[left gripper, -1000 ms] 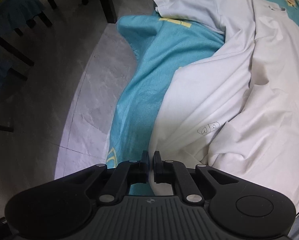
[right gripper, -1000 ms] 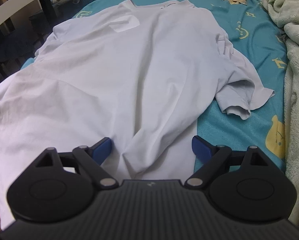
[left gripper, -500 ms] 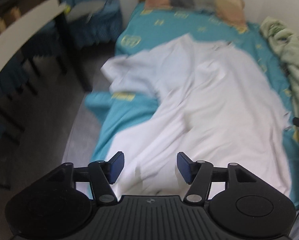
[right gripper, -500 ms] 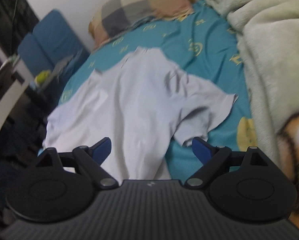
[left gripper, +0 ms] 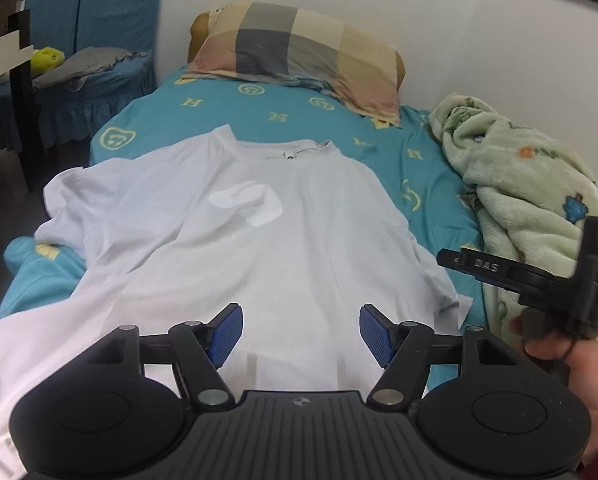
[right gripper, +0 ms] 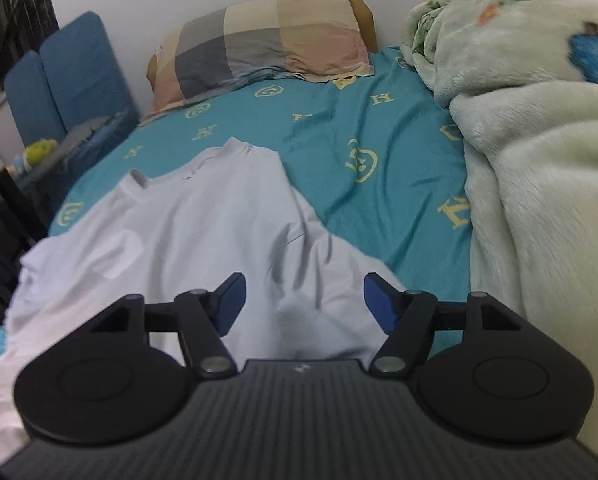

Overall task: Fold clothes
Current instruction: 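Open the left gripper and release the flattened shirt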

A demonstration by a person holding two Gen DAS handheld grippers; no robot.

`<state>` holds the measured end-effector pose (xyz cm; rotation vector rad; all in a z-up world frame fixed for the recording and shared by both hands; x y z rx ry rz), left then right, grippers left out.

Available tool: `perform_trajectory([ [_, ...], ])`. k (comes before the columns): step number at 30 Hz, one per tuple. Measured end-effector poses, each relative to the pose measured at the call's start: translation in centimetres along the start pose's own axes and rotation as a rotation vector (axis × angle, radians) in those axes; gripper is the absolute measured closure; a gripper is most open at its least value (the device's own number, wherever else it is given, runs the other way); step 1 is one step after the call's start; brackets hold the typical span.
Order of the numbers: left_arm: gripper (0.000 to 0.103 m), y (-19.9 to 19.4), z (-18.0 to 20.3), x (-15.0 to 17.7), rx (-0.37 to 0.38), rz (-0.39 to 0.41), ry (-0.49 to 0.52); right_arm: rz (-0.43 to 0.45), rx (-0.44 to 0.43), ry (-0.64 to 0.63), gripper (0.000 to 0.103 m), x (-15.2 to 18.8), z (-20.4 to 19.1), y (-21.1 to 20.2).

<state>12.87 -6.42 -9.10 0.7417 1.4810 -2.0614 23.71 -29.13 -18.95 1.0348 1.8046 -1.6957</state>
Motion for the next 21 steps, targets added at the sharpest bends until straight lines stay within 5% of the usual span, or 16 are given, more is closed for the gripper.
perform_trajectory([
  [5,0.036,3.5,-2.5,-0.1,-0.026,-0.008,0.041,-0.063,0.036,-0.030,0.034,-0.7,1.5,6.8],
  [11,0.036,5.2,-3.4,-1.1,-0.001,-0.008,0.051,-0.097,-0.041,-0.001,0.035,-0.7,2.6,10.7],
  [12,0.036,5.3,-3.5,-1.2,0.008,-0.009,0.045,-0.100,-0.051,-0.004,0.040,-0.7,2.5,10.6],
  [14,0.036,5.4,-3.5,-1.4,0.015,-0.008,0.041,-0.104,-0.052,-0.023,0.097,-1.0,2.0,10.2],
  [21,0.036,3.5,-3.6,-1.3,0.022,0.025,0.024,-0.037,0.091,-0.206,0.099,-6.3,0.5,7.7],
])
Point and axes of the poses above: each gripper's, at about its wrist camera, not at the fingertips, and y roughly the way its jaws point, z to its right, x to its underside, the point moved 7 cm from there along y, roughly the way its jaws point, and after that the axes turned 5 degrees about -y, right-handed, at the moved point
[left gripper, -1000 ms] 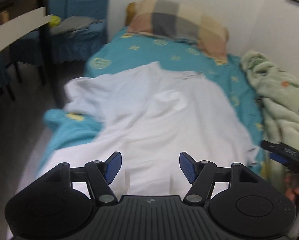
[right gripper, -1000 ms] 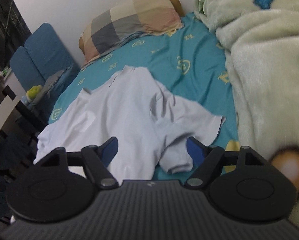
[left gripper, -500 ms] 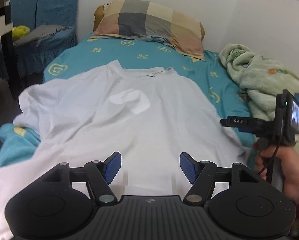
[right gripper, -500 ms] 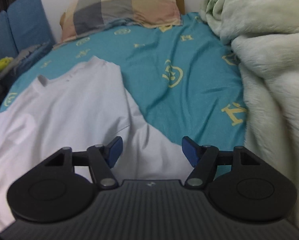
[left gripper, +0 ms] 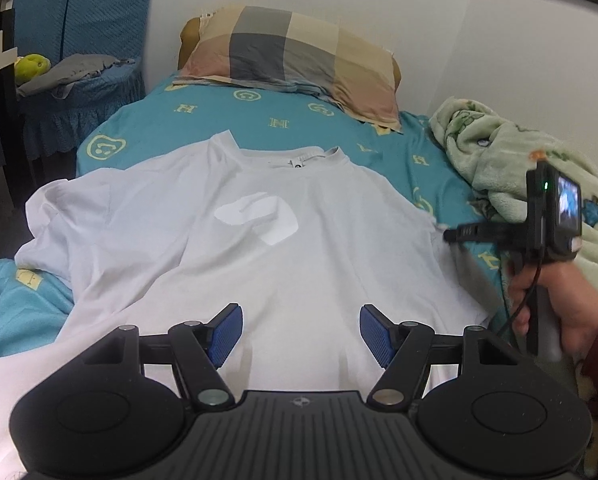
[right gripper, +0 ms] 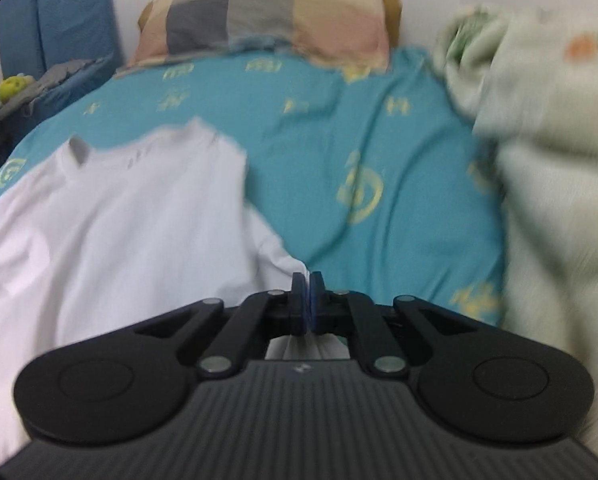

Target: Fold clothes

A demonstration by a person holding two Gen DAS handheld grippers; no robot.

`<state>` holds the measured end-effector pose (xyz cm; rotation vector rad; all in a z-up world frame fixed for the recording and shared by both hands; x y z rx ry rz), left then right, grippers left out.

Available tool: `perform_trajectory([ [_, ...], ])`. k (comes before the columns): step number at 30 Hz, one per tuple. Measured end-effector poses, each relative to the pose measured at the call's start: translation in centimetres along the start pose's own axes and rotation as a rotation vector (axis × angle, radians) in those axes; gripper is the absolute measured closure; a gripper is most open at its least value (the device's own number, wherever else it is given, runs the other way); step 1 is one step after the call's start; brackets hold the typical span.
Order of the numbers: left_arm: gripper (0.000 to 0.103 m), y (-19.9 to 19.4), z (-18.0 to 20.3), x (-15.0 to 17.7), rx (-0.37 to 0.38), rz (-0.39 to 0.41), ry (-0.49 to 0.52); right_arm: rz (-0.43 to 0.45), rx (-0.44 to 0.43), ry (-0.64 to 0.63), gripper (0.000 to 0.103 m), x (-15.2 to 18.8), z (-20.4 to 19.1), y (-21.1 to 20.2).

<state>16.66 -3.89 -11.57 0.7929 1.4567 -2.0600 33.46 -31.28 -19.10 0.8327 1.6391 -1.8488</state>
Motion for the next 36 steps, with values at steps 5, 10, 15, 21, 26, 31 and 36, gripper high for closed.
perform_trajectory([
  [5,0.036,-0.8,-0.3,-0.7,-0.020,0.037,-0.014,0.048,0.135,-0.059,0.099,-5.8,2.7,-0.6],
  [10,0.036,0.5,-1.0,-0.8,-0.034,0.025,-0.031,0.039,0.239,-0.090,0.099,-8.4,4.4,2.8],
  [15,0.036,2.8,-2.2,-0.3,-0.043,-0.021,-0.056,-0.022,0.243,-0.072,0.098,-6.6,4.4,8.0],
  [21,0.036,4.5,-2.9,0.1,-0.034,-0.066,-0.088,-0.004,0.135,0.175,0.095,-4.7,5.5,7.4],
  [26,0.036,3.8,-2.8,0.2,-0.023,-0.058,-0.096,0.017,0.050,0.407,0.091,-4.7,7.4,2.8],
  [31,0.036,2.7,-3.0,0.5,-0.016,-0.056,-0.130,0.016,-0.001,0.531,0.030,-2.1,7.9,-1.8],
  [36,0.035,1.9,-3.3,0.5,0.001,-0.054,-0.176,-0.124,-0.092,0.786,0.026,4.3,6.8,-2.8],
])
Point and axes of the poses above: each gripper's, at about its wrist camera, not at the fingertips, and y roughly the way its jaws point, z to its right, x to its underside, the point moved 7 cm from there along y, roughly the way its jaws point, and after that the axes turned 5 degrees about -y, right-handed, at the moved point
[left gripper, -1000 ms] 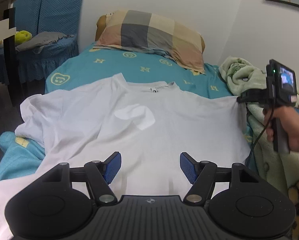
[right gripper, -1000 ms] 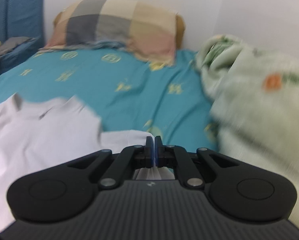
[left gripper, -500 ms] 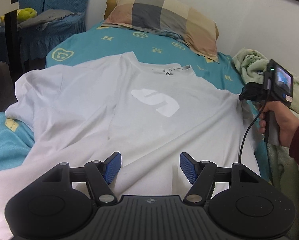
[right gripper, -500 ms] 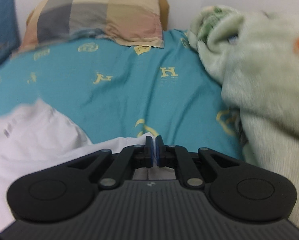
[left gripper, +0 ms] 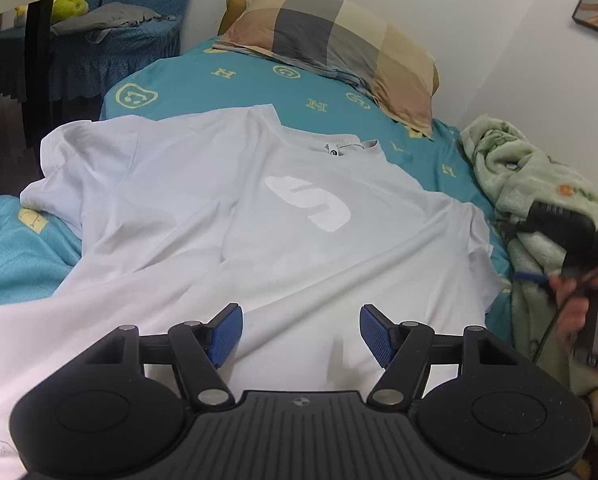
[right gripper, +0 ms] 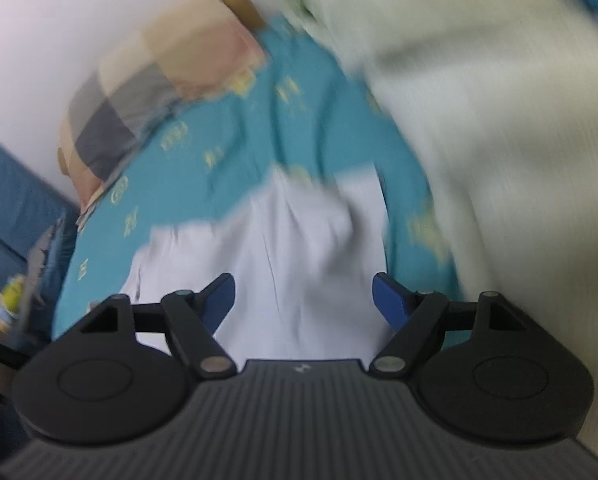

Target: Fold clothes

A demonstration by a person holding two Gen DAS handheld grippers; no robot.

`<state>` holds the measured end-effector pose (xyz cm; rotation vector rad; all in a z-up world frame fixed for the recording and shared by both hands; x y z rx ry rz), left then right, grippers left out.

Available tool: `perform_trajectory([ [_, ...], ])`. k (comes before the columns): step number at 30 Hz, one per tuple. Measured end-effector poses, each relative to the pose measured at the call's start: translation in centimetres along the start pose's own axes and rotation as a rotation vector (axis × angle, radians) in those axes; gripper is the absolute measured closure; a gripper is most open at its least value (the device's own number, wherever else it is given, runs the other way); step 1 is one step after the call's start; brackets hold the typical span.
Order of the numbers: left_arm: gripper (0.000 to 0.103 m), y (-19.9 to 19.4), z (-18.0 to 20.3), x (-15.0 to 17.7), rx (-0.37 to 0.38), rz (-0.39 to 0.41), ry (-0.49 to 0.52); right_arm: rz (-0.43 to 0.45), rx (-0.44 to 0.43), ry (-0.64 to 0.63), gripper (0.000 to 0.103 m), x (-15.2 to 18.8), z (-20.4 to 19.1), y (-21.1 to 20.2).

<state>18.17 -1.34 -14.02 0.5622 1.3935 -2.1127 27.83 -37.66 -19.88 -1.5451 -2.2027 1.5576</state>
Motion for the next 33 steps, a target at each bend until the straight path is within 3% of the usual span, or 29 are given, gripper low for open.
perform_trajectory([
  [3,0.035,-0.1,-0.3,-0.1,-0.009,0.000,-0.009,-0.017,0.011,0.141,0.025,2.6,1.9,1.0],
  [7,0.035,0.5,-0.7,0.0,-0.005,-0.023,-0.040,0.069,-0.029,0.244,0.025,3.9,2.8,2.9],
  [9,0.035,0.8,-0.9,0.1,-0.001,-0.033,-0.050,0.135,-0.016,0.224,0.034,3.3,2.5,3.3],
  [10,0.035,1.0,-1.0,0.1,0.002,-0.039,-0.053,0.161,-0.009,0.214,0.053,2.8,2.3,3.4],
  [11,0.035,1.2,-1.0,0.2,0.004,-0.044,-0.057,0.182,0.016,0.181,0.082,2.2,1.9,3.3],
  [12,0.035,1.3,-1.1,0.2,0.007,-0.048,-0.063,0.199,0.058,0.123,0.095,1.7,1.3,3.1],
  [14,0.035,1.5,-1.1,0.1,0.013,-0.054,-0.074,0.271,0.118,-0.050,0.097,0.4,-0.8,1.9],
  [17,0.035,1.5,-1.0,0.0,0.018,-0.055,-0.072,0.359,0.176,-0.298,0.097,0.8,-3.5,-0.5],
  [19,0.035,1.5,-0.9,0.0,0.021,-0.057,-0.070,0.373,0.243,-0.390,0.097,1.3,-3.4,-1.0],
  [24,0.035,1.4,-0.5,0.3,0.018,-0.065,-0.033,0.199,0.339,-0.458,0.096,3.0,0.1,1.6],
  [28,0.035,1.3,-0.1,0.6,0.013,-0.067,-0.003,0.117,0.246,-0.486,0.091,4.4,-0.6,-0.2],
  [30,0.034,1.2,0.0,0.6,0.017,-0.067,-0.001,0.073,0.196,-0.517,0.071,5.3,-1.5,-1.9],
  [32,0.034,0.8,0.1,0.5,0.021,-0.062,0.000,0.067,0.166,-0.572,0.038,6.3,-2.5,-4.3],
  [33,0.034,0.6,0.1,0.5,0.022,-0.058,0.002,0.051,0.149,-0.598,0.035,7.1,-2.8,-5.5],
])
Point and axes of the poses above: each gripper's, at about its wrist camera, not at the fingertips, and y roughly the way its jaws point, z to its right, x to its underside, the point moved 7 cm from there along y, roughly the way its jaws point, and after that the axes turned 5 degrees about -y, right-handed, at the moved point
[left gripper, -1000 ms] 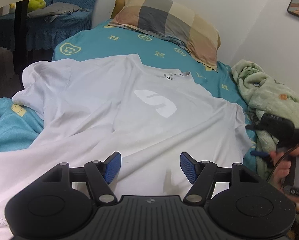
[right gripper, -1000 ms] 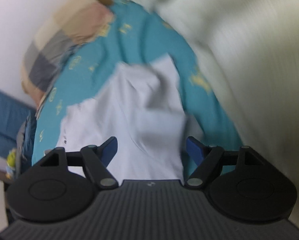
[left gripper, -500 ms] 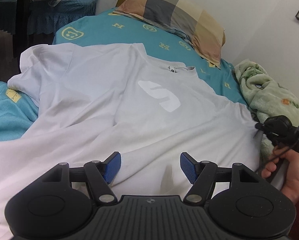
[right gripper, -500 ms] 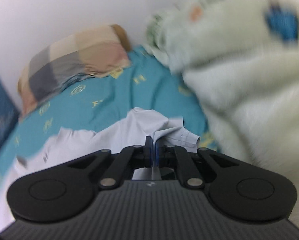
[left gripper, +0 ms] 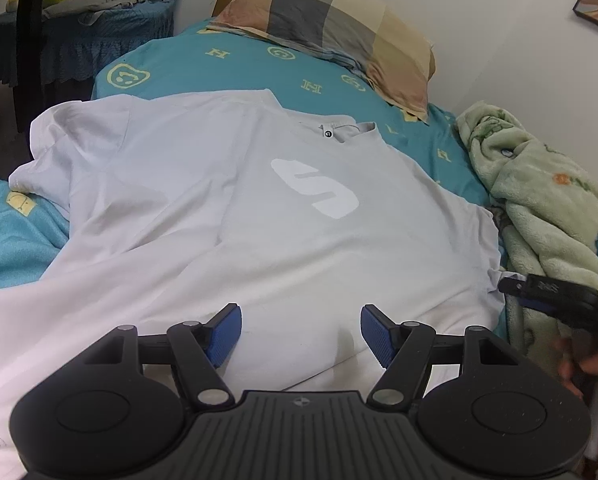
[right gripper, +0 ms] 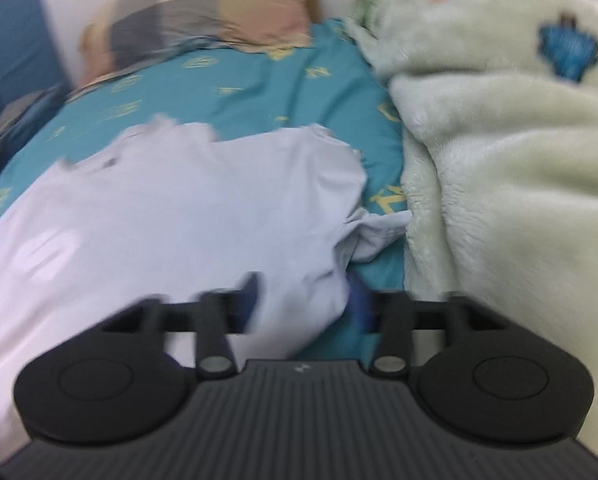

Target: Fold clothes

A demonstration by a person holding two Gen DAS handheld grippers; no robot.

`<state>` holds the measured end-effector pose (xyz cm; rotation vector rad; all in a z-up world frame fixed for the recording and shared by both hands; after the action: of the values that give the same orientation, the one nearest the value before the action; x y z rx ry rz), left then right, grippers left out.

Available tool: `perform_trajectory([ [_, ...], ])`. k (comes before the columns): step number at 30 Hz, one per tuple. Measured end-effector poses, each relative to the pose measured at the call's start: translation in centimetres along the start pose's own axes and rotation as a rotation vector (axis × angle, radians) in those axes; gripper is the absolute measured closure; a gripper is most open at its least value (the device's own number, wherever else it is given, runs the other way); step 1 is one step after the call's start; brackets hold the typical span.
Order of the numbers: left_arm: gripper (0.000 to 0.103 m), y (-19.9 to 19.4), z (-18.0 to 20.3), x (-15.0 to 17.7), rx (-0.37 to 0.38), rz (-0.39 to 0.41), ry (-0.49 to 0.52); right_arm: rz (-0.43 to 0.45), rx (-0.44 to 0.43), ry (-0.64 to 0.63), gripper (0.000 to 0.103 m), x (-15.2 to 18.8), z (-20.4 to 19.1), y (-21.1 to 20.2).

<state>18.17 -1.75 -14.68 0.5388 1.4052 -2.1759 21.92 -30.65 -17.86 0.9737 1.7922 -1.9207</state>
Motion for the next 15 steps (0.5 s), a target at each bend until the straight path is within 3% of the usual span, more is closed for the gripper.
perform_trajectory([
  [2,0.034,-0.6,0.2,-0.1,0.001,0.011,0.007,-0.063,-0.055,-0.052,0.034,1.7,-1.2,-2.5],
  [6,0.033,-1.8,0.5,-0.1,0.003,0.029,0.020,-0.351,-0.161,-0.208,0.034,8.3,-4.5,-6.7],
  [9,0.032,-2.7,0.5,-0.2,0.004,0.042,0.018,-0.551,-0.262,-0.244,0.034,13.6,-6.7,-9.3],
  [13,0.032,-3.9,0.0,-0.4,0.002,0.058,0.003,-0.652,-0.308,-0.242,0.035,17.5,-8.7,-10.6],
  [15,0.032,-4.6,-0.6,-0.6,0.004,0.064,-0.017,-0.658,-0.297,-0.261,0.040,18.3,-9.5,-10.7],
])
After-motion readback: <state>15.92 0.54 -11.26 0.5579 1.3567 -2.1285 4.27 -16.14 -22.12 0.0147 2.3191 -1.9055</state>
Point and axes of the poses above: each gripper's, at about its wrist camera, not at the fingertips, and y roughly the way its jaws point, z to its right, x to its underside, the point moved 7 cm from there along y, roughly the way its jaws point, and after that the axes turned 5 degrees about -y, right-handed, at the moved point
